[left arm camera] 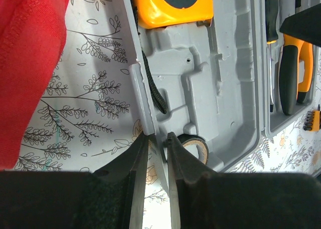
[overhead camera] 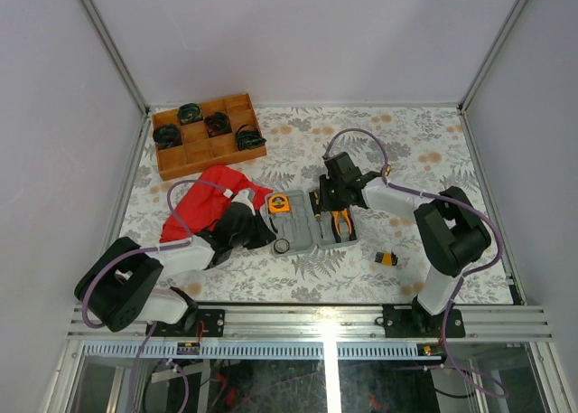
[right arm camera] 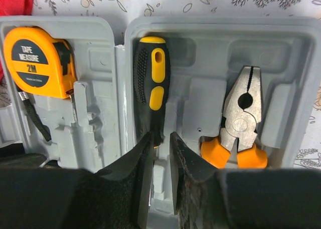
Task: Sort the tools into containers
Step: Place the screwdriver in the storage box.
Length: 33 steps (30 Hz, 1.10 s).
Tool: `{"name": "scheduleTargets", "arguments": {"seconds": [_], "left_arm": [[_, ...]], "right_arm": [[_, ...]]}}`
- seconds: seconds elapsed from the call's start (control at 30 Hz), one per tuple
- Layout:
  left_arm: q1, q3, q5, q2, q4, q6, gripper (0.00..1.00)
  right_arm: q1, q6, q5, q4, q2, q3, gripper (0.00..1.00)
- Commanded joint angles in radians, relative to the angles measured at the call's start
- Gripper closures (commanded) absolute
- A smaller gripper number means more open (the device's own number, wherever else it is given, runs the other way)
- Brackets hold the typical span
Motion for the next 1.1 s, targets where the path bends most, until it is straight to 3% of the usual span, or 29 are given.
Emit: {"name": "scheduleTargets", "arguments": {"seconds": [0.0, 1.07], "left_arm": [[-0.013, -0.003, 0.02, 0.017, -0.055, 0.033, 1.0], [-0.014, 0.001, 0.003, 0.016, -0.07, 0.034, 1.0]], "right_arm": [[0.012, -0.014, -0.026, 0.008, 0.029, 0.045, 0.75], [0.091, -0.063, 0.037, -0.202, 0.133, 0.137, 0.86]]}}
